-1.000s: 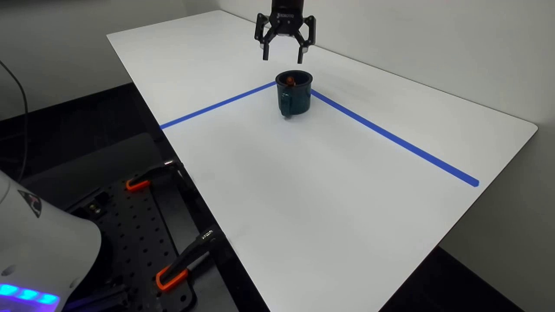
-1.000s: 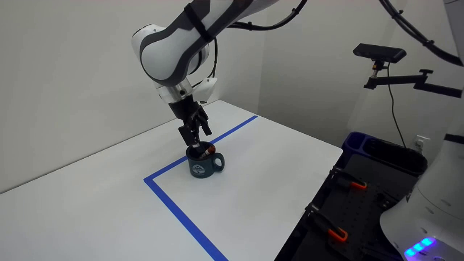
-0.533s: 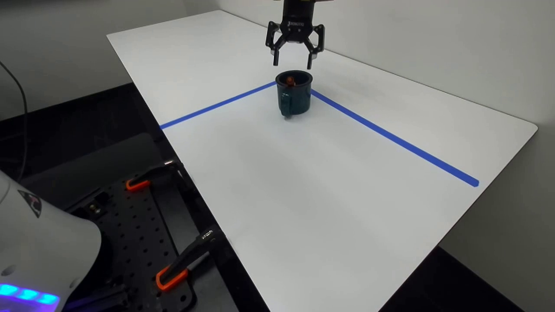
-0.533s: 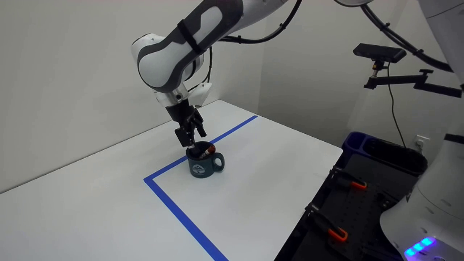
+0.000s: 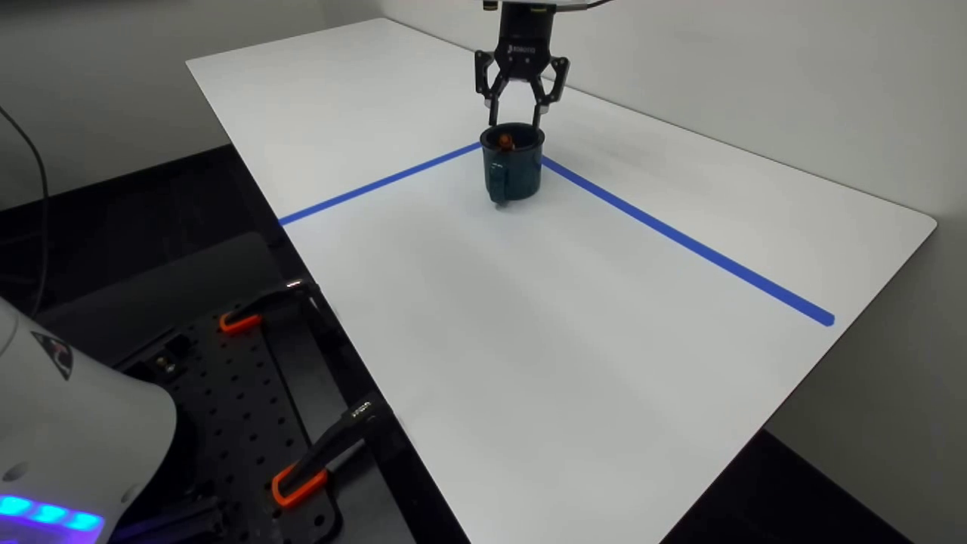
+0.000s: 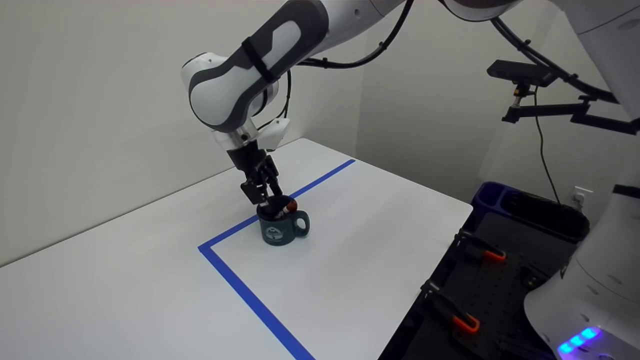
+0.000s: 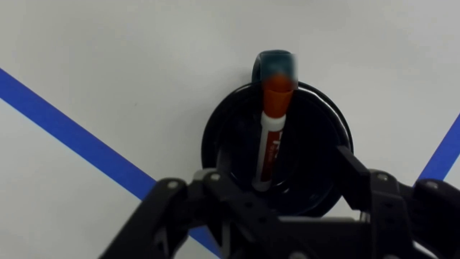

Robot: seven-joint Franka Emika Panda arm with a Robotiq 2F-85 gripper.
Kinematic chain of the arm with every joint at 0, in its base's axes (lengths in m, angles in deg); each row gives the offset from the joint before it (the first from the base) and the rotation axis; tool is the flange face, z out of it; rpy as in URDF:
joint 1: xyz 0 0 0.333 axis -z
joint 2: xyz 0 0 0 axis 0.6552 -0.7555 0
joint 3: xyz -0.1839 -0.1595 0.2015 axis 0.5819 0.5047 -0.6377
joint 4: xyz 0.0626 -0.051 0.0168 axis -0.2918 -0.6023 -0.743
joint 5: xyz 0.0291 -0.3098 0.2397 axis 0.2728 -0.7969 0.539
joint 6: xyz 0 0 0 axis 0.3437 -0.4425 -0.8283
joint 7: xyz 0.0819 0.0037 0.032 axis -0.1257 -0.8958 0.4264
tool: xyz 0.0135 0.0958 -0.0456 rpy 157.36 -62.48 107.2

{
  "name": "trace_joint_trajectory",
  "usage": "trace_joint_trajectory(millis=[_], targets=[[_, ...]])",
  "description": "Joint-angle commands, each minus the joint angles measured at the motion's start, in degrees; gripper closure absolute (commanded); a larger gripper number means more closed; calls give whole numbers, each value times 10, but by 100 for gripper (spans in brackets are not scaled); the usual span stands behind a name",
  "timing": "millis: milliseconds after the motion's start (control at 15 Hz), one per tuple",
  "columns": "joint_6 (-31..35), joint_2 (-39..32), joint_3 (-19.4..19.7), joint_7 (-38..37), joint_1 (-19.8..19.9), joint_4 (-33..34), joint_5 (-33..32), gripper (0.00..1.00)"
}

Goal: Remove the marker from the cup and put it on the table

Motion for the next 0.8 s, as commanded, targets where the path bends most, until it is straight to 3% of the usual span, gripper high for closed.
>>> trace_joint_trajectory(millis=[0, 133, 200, 267, 467, 667, 733], targets=[[-10, 11, 5, 12, 2, -7, 9, 27], [-12, 7, 5, 14, 5, -6, 12, 31], [-12, 6, 5, 14, 7, -6, 14, 40], [-12, 6, 5, 14, 8, -7, 15, 41], [-11, 8, 5, 14, 11, -11, 17, 66], [-12, 7, 4, 14, 13, -14, 21, 70], [-13, 6, 4, 14, 13, -14, 22, 65]])
